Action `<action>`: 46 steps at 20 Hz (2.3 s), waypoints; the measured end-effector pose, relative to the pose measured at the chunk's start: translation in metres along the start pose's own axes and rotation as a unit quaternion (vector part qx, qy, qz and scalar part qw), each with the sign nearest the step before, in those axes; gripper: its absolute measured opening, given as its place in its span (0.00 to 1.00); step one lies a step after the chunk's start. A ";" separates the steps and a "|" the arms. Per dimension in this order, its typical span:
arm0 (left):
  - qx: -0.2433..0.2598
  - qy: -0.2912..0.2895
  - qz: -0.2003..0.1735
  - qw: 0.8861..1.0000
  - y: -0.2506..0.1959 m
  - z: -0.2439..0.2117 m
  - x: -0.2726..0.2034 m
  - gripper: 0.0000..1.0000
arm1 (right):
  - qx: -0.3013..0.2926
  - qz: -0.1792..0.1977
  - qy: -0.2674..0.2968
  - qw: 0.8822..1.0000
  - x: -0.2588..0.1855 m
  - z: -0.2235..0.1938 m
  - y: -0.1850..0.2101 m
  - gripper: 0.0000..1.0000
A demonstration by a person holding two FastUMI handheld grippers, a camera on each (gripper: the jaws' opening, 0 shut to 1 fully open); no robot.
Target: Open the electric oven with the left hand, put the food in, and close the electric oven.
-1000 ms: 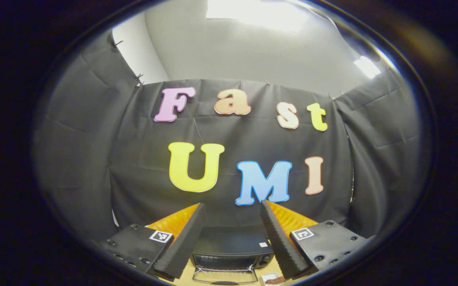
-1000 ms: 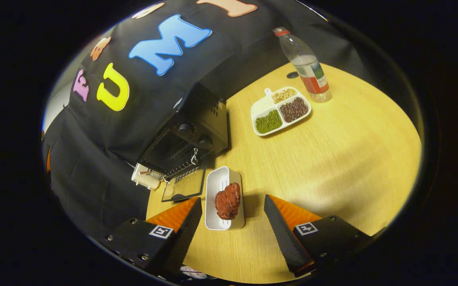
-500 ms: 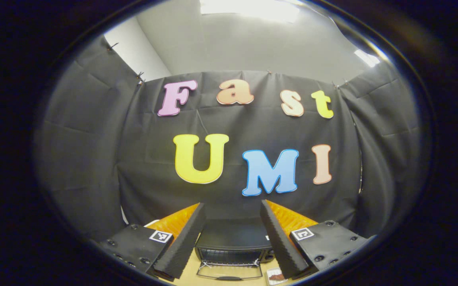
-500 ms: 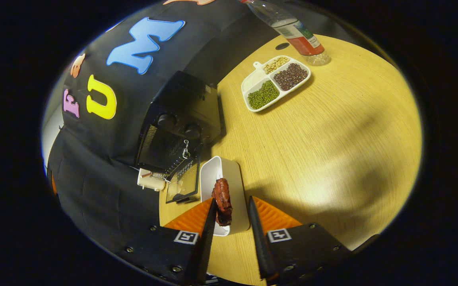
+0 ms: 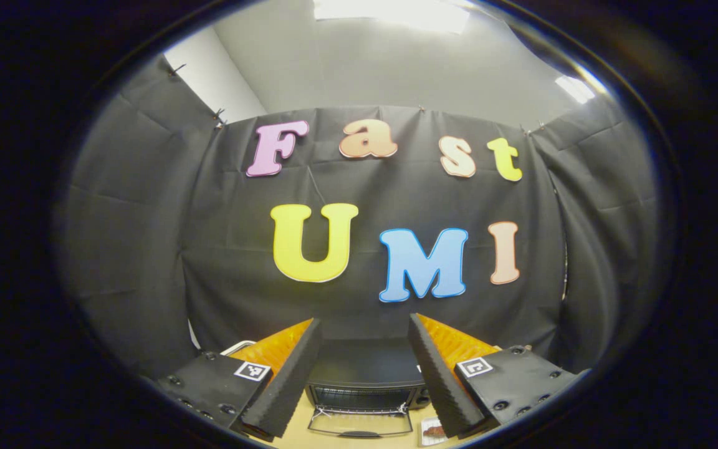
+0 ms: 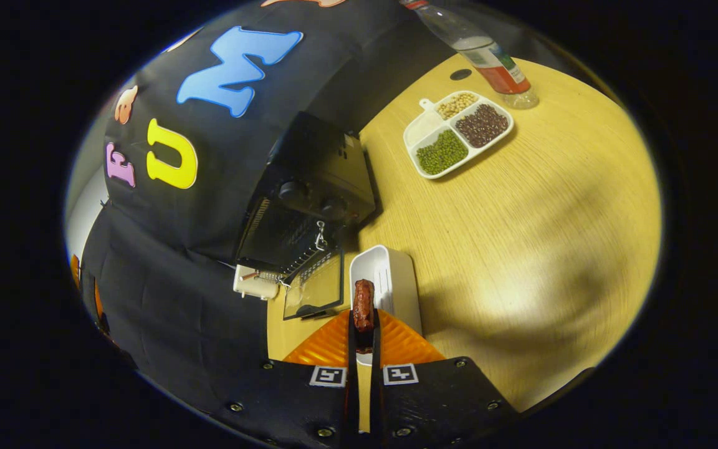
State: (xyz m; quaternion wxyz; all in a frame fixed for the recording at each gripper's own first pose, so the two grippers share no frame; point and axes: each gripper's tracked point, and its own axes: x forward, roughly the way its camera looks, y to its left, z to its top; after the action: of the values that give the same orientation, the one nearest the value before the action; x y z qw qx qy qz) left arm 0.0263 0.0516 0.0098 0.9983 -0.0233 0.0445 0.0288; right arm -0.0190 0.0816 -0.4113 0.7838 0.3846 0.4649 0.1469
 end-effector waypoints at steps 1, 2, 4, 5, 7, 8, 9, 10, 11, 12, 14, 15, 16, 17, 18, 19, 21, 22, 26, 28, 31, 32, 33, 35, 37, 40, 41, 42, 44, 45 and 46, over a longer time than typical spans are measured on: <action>-0.003 0.003 -0.006 1.000 0.004 -0.004 0.002 0.98 | -0.002 0.009 -0.010 1.000 -0.004 0.004 0.010 0.07; -0.006 0.004 -0.011 1.000 0.010 -0.005 0.004 0.98 | -0.001 0.023 -0.020 1.000 -0.009 0.007 0.023 0.07; -0.011 0.004 -0.012 1.000 0.025 -0.006 0.007 0.98 | 0.004 0.047 -0.029 0.998 -0.017 0.011 0.050 0.07; -0.012 0.002 -0.015 1.000 0.030 -0.007 0.007 0.98 | 0.007 0.061 -0.035 0.997 -0.018 0.014 0.064 0.07; -0.011 -0.002 -0.019 1.000 0.041 -0.008 0.010 0.98 | 0.008 0.091 -0.045 0.995 -0.019 0.020 0.093 0.07; -0.009 -0.004 -0.022 1.000 0.046 -0.008 0.011 0.98 | 0.009 0.105 -0.049 0.993 -0.019 0.022 0.108 0.07; -0.008 -0.006 -0.025 1.000 0.049 -0.008 0.013 0.93 | 0.010 0.120 -0.054 0.991 -0.017 0.026 0.123 0.07; -0.008 -0.007 -0.030 0.999 0.052 -0.007 0.013 0.95 | 0.014 0.133 -0.057 0.989 -0.017 0.028 0.135 0.07; -0.010 -0.008 -0.032 0.999 0.057 -0.007 0.013 0.98 | 0.019 0.143 -0.061 0.988 -0.016 0.031 0.147 0.07; -0.012 -0.009 -0.033 0.999 0.063 -0.007 0.013 0.98 | 0.024 0.152 -0.065 0.986 -0.013 0.033 0.157 0.07; -0.013 -0.012 -0.032 0.999 0.075 -0.007 0.013 0.98 | 0.033 0.162 -0.068 0.984 -0.001 0.034 0.174 0.07; -0.014 -0.011 -0.031 0.999 0.082 -0.008 0.013 0.98 | 0.038 0.161 -0.067 0.984 0.006 0.034 0.179 0.07; -0.015 -0.008 -0.029 0.999 0.089 -0.009 0.013 0.98 | 0.042 0.163 -0.064 0.984 0.012 0.033 0.184 0.07; -0.016 -0.006 -0.027 0.999 0.095 -0.011 0.014 0.98 | 0.045 0.164 -0.061 0.984 0.020 0.032 0.189 0.07; -0.017 -0.005 -0.024 1.000 0.102 -0.012 0.015 0.98 | 0.047 0.163 -0.058 0.984 0.027 0.030 0.191 0.07; -0.017 -0.004 -0.021 1.000 0.109 -0.014 0.015 0.98 | 0.047 0.159 -0.055 0.985 0.034 0.028 0.194 0.07; -0.017 0.000 -0.015 1.000 0.122 -0.017 0.016 0.98 | 0.049 0.148 -0.051 0.986 0.056 0.026 0.197 0.07; -0.016 0.002 -0.011 1.000 0.129 -0.019 0.019 0.98 | 0.052 0.141 -0.050 0.987 0.067 0.024 0.197 0.07; -0.010 0.017 0.003 1.000 0.156 -0.031 0.019 0.98 | 0.061 0.117 -0.053 0.990 0.108 0.025 0.199 0.07; -0.009 0.020 0.013 1.000 0.169 -0.035 0.020 0.98 | 0.074 0.105 -0.066 0.990 0.128 0.028 0.198 0.07; -0.008 0.025 0.029 0.999 0.190 -0.038 0.017 0.98 | 0.104 0.086 -0.099 0.986 0.157 0.037 0.189 0.07; -0.010 0.026 0.034 0.999 0.196 -0.039 0.017 0.98 | 0.116 0.079 -0.102 0.985 0.167 0.037 0.187 0.07; -0.011 0.028 0.038 0.999 0.202 -0.041 0.017 0.98 | 0.126 0.074 -0.103 0.984 0.176 0.039 0.183 0.07; -0.011 0.035 0.044 0.998 0.210 -0.046 0.018 0.98 | 0.132 0.061 -0.110 0.983 0.192 0.041 0.179 0.07; -0.010 0.047 0.053 0.997 0.219 -0.055 0.018 0.98 | 0.126 0.057 -0.120 0.983 0.205 0.047 0.178 0.07; -0.010 0.053 0.060 0.997 0.227 -0.059 0.017 0.93 | 0.130 0.053 -0.136 0.981 0.224 0.054 0.180 0.07; -0.008 0.055 0.062 0.997 0.231 -0.061 0.018 0.91 | 0.133 0.051 -0.141 0.980 0.229 0.057 0.179 0.07; -0.008 0.057 0.065 0.996 0.233 -0.062 0.018 0.89 | 0.134 0.045 -0.146 0.979 0.232 0.057 0.177 0.07; -0.008 0.060 0.069 0.996 0.239 -0.063 0.018 0.89 | 0.135 0.032 -0.155 0.978 0.241 0.060 0.169 0.07; -0.008 0.061 0.071 0.996 0.241 -0.064 0.018 0.89 | 0.138 0.035 -0.161 0.977 0.245 0.063 0.169 0.07; -0.008 0.062 0.072 0.995 0.243 -0.064 0.018 0.89 | 0.139 0.034 -0.165 0.976 0.247 0.066 0.170 0.08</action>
State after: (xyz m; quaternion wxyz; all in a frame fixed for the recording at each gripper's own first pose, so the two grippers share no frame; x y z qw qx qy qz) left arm 0.0240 0.2922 -0.0662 0.9887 -0.0303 0.1073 0.0999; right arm 0.1879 0.3086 -0.4203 0.7832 0.5242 0.3317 0.0421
